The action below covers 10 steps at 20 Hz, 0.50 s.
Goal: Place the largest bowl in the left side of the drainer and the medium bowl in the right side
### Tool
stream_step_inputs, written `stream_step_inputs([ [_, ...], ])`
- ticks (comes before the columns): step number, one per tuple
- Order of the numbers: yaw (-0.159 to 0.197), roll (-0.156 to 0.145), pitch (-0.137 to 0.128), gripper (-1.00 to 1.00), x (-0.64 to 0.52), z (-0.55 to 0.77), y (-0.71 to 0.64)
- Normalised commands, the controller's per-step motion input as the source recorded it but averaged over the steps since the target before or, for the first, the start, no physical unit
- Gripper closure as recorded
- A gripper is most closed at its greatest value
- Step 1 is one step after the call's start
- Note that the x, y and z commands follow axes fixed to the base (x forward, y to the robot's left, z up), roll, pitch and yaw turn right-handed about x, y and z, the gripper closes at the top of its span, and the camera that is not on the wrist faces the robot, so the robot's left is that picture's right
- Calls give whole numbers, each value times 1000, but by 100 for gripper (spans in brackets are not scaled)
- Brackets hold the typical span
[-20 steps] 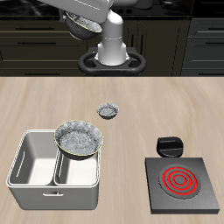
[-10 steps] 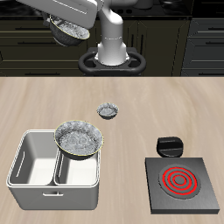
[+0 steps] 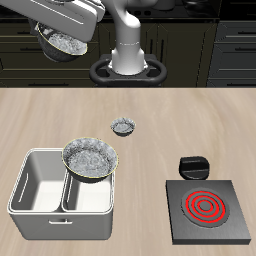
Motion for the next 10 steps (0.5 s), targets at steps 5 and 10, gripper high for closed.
stream_step_inputs([
  [5,9,7,4,100,389,95,-66],
  [10,28,2,12,100,397,-5,216],
])
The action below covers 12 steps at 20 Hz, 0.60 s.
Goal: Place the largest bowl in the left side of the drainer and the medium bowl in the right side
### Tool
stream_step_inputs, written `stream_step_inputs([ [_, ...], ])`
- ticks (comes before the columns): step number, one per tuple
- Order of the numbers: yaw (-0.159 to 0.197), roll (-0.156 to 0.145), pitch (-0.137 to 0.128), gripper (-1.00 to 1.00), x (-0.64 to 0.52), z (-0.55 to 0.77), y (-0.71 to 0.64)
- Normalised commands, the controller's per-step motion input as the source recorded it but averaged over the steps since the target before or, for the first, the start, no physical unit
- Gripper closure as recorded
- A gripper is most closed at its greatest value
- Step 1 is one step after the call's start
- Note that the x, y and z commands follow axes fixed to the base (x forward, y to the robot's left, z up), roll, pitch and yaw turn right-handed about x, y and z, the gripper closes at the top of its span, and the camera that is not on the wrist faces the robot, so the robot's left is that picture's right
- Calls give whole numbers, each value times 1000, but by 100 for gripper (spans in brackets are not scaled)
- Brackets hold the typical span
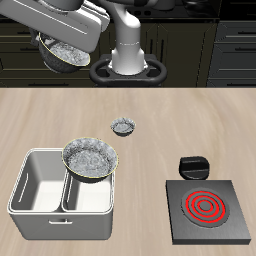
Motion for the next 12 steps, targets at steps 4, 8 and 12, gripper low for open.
stream_step_inputs([
  [4,-13,11,11,100,426,-43,90],
  [8,-8,-40,18,100,292,-99,-89],
  [12,-33,-88,21,100,366,-113,-333],
])
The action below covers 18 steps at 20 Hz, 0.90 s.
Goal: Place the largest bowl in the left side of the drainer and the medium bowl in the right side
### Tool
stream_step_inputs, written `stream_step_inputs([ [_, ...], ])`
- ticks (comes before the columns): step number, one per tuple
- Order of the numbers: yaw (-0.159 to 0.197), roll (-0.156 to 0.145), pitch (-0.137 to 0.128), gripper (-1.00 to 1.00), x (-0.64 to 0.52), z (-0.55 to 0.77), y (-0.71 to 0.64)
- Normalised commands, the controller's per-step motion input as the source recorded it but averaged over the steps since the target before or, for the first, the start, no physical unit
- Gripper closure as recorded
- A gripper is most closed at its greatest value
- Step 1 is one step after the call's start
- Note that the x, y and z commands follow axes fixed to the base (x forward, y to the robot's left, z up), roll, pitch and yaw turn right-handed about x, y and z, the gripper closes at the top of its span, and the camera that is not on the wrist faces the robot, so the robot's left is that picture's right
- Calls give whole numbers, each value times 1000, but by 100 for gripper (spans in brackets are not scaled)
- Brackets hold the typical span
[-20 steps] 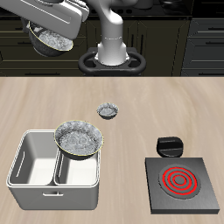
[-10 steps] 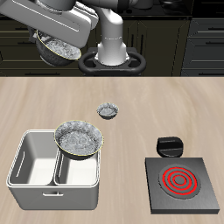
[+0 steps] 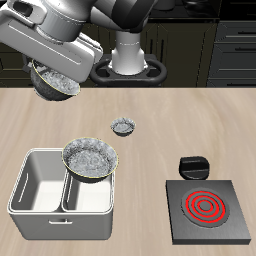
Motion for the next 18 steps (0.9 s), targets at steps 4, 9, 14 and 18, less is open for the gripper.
stream_step_inputs([
  [4,-38,-70,34,100,211,-115,-191],
  [9,8,-28,18,100,229,-186,-18],
  [14,14,-7,30,100,191,-285,46],
  [18,28,3,44,100,133,-383,141],
])
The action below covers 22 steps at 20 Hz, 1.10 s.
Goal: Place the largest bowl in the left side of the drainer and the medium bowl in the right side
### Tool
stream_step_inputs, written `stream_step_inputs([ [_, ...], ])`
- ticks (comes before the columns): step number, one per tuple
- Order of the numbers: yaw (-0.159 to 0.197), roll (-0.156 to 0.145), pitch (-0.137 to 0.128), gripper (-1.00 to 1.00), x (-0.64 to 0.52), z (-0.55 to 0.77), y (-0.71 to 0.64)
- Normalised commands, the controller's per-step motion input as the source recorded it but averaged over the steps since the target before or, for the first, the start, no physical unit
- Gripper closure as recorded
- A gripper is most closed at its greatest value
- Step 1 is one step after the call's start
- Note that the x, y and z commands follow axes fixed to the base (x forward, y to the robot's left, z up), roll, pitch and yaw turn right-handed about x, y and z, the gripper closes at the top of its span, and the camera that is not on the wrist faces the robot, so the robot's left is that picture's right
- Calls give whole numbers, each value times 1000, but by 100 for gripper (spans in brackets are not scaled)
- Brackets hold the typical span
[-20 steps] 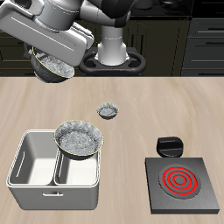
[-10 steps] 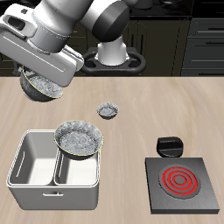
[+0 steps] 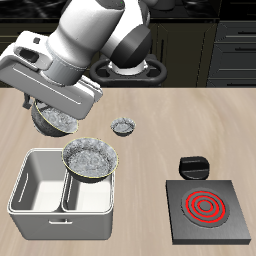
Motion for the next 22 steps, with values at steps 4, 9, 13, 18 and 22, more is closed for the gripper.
stream_step_inputs([
  [4,61,-53,30,100,149,-401,-150],
  [9,-10,-51,26,100,-39,-220,-365],
  [13,102,-113,-11,100,-8,-319,-148],
  [18,44,40,19,-100,-33,-277,199],
  [22,6,31,-1,-100,-37,-28,105],
])
